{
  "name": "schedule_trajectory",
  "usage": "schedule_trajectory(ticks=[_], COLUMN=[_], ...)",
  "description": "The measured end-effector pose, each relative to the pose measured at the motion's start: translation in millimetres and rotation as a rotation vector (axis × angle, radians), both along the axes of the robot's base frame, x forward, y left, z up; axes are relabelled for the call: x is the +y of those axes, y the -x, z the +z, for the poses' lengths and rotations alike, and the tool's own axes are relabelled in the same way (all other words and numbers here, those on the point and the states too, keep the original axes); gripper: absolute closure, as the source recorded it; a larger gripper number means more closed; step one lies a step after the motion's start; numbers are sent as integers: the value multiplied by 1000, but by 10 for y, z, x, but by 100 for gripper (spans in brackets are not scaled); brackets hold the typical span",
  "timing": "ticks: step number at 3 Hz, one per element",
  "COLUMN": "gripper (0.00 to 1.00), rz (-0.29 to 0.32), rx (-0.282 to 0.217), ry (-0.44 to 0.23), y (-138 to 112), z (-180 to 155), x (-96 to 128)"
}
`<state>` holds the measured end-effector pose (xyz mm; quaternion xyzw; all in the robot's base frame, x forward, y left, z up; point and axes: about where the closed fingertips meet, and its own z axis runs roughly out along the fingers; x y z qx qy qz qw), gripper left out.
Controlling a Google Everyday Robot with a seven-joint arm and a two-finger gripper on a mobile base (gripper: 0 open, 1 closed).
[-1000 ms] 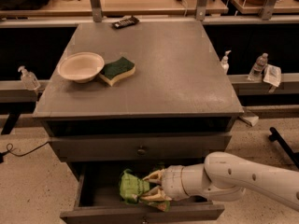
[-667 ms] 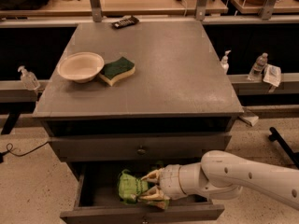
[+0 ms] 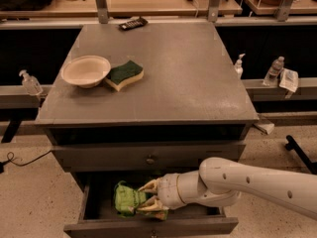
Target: Place green rice chip bag into middle drawer
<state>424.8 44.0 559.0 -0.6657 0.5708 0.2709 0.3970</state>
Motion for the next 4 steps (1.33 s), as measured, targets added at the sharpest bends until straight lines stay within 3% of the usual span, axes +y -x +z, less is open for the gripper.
schedule_trajectory(ticks=[1, 4], gripper=[97, 28], rz=[-10, -17], rx=[-5, -4], ry=[-7, -14], y=[-24, -22], z=[-6, -6], x=[95, 148])
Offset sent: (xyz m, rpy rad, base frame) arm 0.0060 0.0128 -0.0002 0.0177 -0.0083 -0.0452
